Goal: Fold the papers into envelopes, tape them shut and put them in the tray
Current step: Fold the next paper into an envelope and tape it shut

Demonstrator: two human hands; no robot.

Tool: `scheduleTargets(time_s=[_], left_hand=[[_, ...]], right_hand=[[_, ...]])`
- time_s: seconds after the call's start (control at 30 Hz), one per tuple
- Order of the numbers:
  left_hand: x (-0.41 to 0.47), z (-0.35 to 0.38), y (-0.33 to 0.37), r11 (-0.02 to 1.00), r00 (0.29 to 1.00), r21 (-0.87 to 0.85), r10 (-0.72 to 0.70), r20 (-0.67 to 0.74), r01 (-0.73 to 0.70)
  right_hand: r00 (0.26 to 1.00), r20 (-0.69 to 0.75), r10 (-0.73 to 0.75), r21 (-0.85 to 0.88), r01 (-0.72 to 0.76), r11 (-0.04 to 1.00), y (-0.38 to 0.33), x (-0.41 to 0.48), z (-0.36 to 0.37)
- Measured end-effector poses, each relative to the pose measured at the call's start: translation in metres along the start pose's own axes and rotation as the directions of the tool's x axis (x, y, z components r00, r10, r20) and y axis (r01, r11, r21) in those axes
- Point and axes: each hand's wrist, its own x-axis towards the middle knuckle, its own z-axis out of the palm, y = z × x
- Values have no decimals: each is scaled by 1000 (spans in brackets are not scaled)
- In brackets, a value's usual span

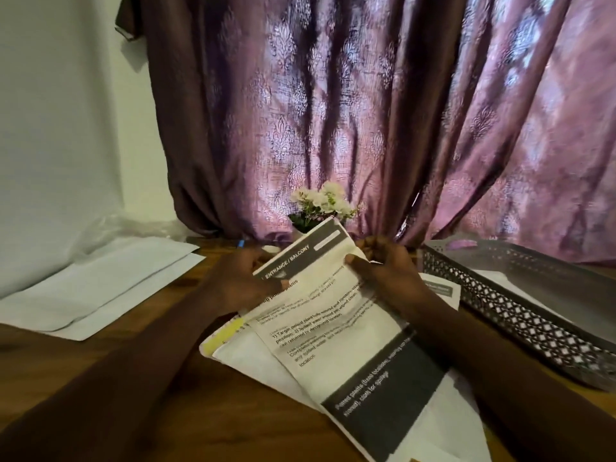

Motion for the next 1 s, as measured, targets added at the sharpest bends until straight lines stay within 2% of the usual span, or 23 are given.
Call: scheduleTargets(time_s=[0.03,0.1,0.17,0.2,0.27,0.37,0.43,0.53,0.63,0.7,0.8,0.87,1.0], left_hand=[[-2,-3,2,999,998,-17,46,-33,-47],[-5,-9,9,973,965,143,205,-164,-182],[-7,-17,16,839,839,439,468,-277,-323],[-9,-21,20,751,765,543,581,-277,-374],[-15,-26,26,640,699,639,681,-217,-426],[-20,-22,28,590,732,690,669,-126,-420],[-21,-18,30,583,772,690,633,-55,-429],[-23,-12,30,577,804,660,591,69,-481],[-26,2,27,717,873,531,476,101,-452],[-25,12,27,781,896,468,440,58,-413],[-23,18,30,770,823,393,565,-54,-503],[-23,17,31,776,802,365,586,-117,-514],[-19,7,26,719,789,492,607,-98,-491]], right_hand=[[1000,1,3,46,-3,999,-1,-1,2],[999,18,50,201,-53,978,-7,-5,6],[992,61,111,251,-123,960,-10,-6,9],[982,99,164,245,-183,952,-11,-7,9],[942,179,285,261,-325,909,-11,-6,10],[915,235,329,284,-388,877,-10,-9,13],[938,232,258,284,-318,905,-8,-12,18],[975,134,177,344,-213,915,0,-17,28],[996,64,56,222,-69,973,0,-20,35],[994,97,-55,91,46,995,-4,-21,39],[982,127,-139,131,122,984,-10,-25,48],[982,130,-139,190,113,975,-11,-27,54],[987,108,-119,186,97,978,-7,-26,56]])
